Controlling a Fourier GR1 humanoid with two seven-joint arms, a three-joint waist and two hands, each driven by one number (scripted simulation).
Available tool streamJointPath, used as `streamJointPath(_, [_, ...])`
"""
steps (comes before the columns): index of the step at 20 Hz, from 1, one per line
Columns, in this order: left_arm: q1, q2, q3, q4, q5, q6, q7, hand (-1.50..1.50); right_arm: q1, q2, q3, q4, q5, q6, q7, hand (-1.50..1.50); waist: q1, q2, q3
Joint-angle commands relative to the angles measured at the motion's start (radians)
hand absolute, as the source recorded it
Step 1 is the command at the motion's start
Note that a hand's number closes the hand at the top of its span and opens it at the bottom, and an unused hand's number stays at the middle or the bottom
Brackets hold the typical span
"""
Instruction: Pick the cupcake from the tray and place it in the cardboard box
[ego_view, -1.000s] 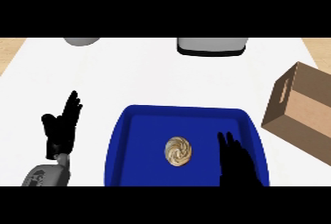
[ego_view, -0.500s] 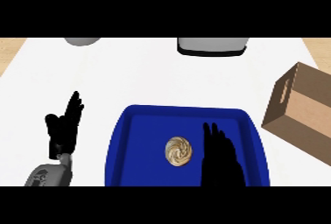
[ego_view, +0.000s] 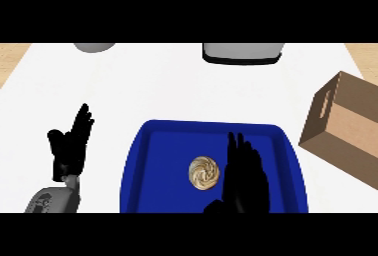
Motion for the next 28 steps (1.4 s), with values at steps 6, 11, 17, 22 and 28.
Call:
streamJointPath(6, [0.042, -0.010, -0.015, -0.046, 0.000, -0.008, 0.002, 0.00, -0.060, 0.019, -0.041, 0.111, -0.045, -0.035, 0.235, -1.50, 0.006, -0.004, 0.001])
streamJointPath(11, [0.057, 0.011, -0.002, -0.066, -0.003, -0.010, 0.007, 0.00, -0.087, 0.019, -0.051, 0.123, -0.060, 0.006, 0.235, -1.50, 0.000, -0.006, 0.001])
streamJointPath(17, [0.010, 0.001, 0.019, 0.001, -0.001, 0.001, 0.005, 0.00, -0.107, 0.019, -0.057, 0.178, -0.073, -0.005, 0.235, -1.50, -0.012, -0.003, 0.000])
streamJointPath(22, [0.009, -0.010, 0.007, -0.001, -0.008, -0.003, 0.001, 0.00, -0.136, 0.019, -0.035, 0.263, -0.111, -0.072, 0.235, -1.50, -0.004, -0.002, 0.001])
streamJointPath(28, [-0.013, 0.001, 0.033, 0.045, 0.003, -0.019, -0.020, 0.00, -0.149, 0.019, -0.019, 0.298, -0.131, -0.095, 0.235, -1.50, -0.009, -0.002, 0.001])
